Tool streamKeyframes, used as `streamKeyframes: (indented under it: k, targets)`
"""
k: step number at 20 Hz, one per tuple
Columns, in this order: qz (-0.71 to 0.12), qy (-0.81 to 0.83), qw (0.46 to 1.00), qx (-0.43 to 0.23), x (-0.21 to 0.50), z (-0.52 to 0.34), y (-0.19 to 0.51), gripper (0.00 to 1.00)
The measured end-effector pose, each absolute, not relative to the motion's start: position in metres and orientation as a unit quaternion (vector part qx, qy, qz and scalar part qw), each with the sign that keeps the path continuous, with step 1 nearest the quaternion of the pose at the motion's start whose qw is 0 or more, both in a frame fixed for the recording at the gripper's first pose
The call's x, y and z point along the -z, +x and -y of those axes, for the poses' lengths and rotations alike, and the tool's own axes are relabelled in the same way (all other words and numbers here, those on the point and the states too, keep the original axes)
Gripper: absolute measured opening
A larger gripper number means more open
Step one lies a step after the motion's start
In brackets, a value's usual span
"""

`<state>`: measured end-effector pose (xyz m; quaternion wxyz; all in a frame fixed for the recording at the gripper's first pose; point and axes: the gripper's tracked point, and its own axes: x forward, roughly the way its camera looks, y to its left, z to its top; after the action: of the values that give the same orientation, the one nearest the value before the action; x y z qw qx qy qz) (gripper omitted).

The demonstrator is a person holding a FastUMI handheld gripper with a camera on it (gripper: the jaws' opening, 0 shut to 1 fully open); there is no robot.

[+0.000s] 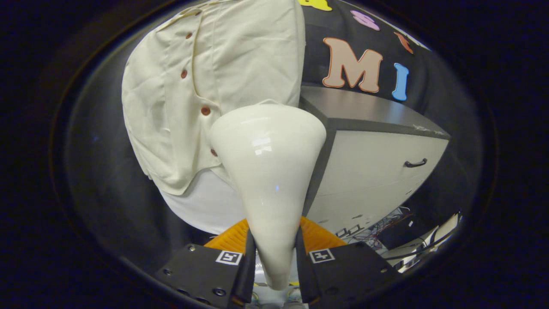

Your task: Iron the clothes twice with a garment steamer, once on the left side and once on the right side.

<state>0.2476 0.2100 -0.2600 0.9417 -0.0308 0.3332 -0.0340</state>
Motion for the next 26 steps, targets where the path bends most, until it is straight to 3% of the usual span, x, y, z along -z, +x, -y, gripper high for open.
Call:
streamKeyframes:
  k: [10, 26]
  targets:
    - [-0.258, -0.026, 0.964, 0.056, 0.176, -0.218, 0.19, 0.42]
    - [-0.071, -0.015, 0.997, 0.031, 0.032, -0.239, 0.099, 0.41]
